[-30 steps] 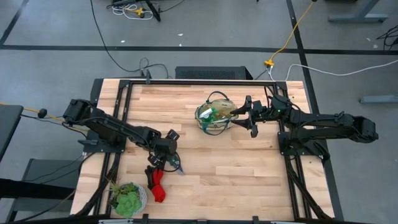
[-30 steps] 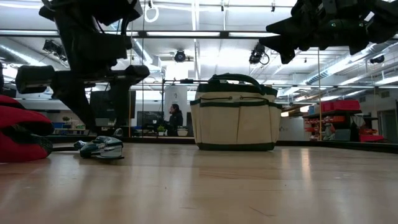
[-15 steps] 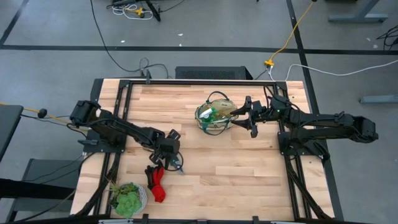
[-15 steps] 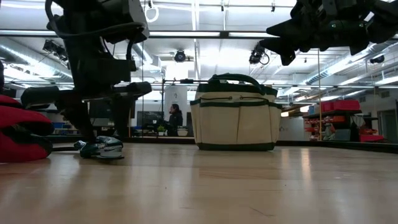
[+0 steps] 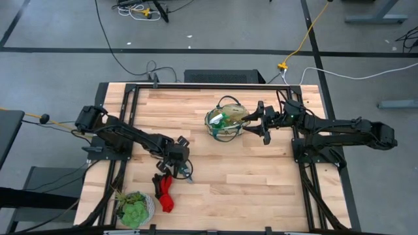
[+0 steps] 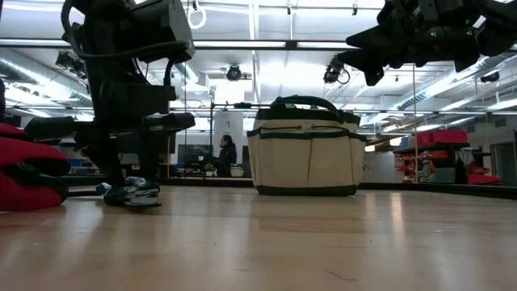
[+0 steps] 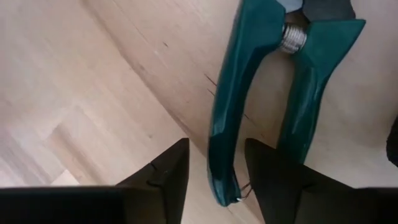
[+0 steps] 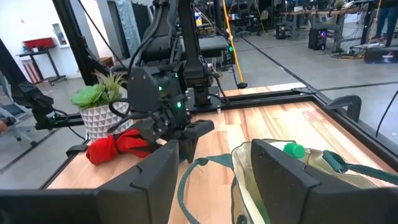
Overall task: Pick & Place Garden tools in Gardening bag
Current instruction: Put the green shear scissors into the gardening bag
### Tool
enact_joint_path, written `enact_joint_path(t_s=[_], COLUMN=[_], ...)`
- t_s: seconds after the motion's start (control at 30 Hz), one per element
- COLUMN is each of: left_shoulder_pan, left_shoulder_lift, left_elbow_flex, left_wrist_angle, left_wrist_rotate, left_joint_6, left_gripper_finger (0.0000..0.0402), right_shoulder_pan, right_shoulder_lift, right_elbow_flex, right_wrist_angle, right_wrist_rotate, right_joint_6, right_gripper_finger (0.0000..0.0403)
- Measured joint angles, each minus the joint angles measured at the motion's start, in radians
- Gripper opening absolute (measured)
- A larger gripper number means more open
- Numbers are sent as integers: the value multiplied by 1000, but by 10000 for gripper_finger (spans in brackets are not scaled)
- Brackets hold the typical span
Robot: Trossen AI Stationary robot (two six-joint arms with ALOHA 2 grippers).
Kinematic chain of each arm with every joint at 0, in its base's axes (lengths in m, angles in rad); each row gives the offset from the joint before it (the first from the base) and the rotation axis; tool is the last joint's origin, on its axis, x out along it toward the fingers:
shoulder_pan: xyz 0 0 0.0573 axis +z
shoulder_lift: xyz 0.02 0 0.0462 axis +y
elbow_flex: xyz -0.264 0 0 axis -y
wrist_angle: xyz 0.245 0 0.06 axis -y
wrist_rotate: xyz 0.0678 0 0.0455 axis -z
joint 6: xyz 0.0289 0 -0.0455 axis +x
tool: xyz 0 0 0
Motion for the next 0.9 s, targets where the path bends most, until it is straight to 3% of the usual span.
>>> enact_joint_path(t_s=[0.47, 0.9], left_shoulder_pan=[0, 0], left_shoulder_lift=[4, 4], left_elbow_flex=[10, 10], left_wrist_angle=[-5, -4], left_wrist_rotate=[-28, -27], left_joint_6=[2, 2], left_gripper_finger=[71, 66], right_shoulder_pan=[0, 0], right_shoulder_lift=[0, 0], right_elbow_flex=[0, 0], right_wrist_angle=[-5, -7], right_wrist_rotate=[0, 0], right_joint_6=[3, 3], right_gripper_finger=[204, 204])
